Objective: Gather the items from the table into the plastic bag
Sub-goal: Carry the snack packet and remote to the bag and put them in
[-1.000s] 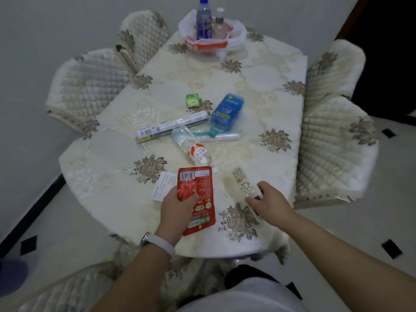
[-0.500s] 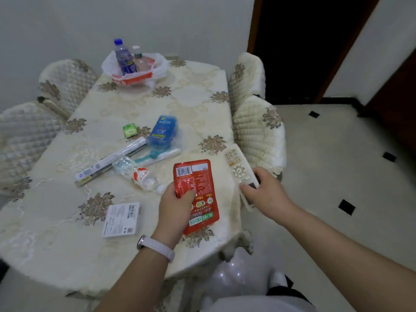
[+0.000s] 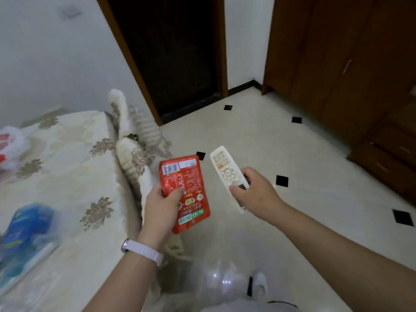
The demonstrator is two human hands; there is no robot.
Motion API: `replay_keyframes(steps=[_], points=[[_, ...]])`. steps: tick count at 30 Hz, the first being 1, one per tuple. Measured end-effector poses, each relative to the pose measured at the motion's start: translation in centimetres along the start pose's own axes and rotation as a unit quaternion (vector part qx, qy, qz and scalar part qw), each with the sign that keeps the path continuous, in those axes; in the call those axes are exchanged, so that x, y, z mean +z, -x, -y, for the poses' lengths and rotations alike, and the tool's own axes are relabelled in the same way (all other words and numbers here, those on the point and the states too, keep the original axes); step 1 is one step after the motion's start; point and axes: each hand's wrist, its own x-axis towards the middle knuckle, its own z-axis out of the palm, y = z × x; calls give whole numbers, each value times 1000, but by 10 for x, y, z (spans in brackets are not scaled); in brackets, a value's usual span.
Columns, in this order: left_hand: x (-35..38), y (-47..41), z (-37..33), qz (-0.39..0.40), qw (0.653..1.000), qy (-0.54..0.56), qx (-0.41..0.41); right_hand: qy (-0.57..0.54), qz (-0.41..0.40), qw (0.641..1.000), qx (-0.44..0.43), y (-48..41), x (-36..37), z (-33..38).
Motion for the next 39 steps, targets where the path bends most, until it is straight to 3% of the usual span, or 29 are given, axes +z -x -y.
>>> replay_keyframes(steps=[8, 18, 29, 39], points=[[112, -46, -44, 61, 997, -45, 14, -20, -47, 998, 40, -56, -94, -32], [163, -157, -61, 80, 996, -43, 7, -19, -62, 994, 92, -158, -102, -37], [159, -388, -104, 71, 997, -21, -3, 62, -42, 993, 95, -380, -65, 51], [156, -544, -168, 62, 995, -62, 41, 83, -31, 996, 32, -527, -49, 120]])
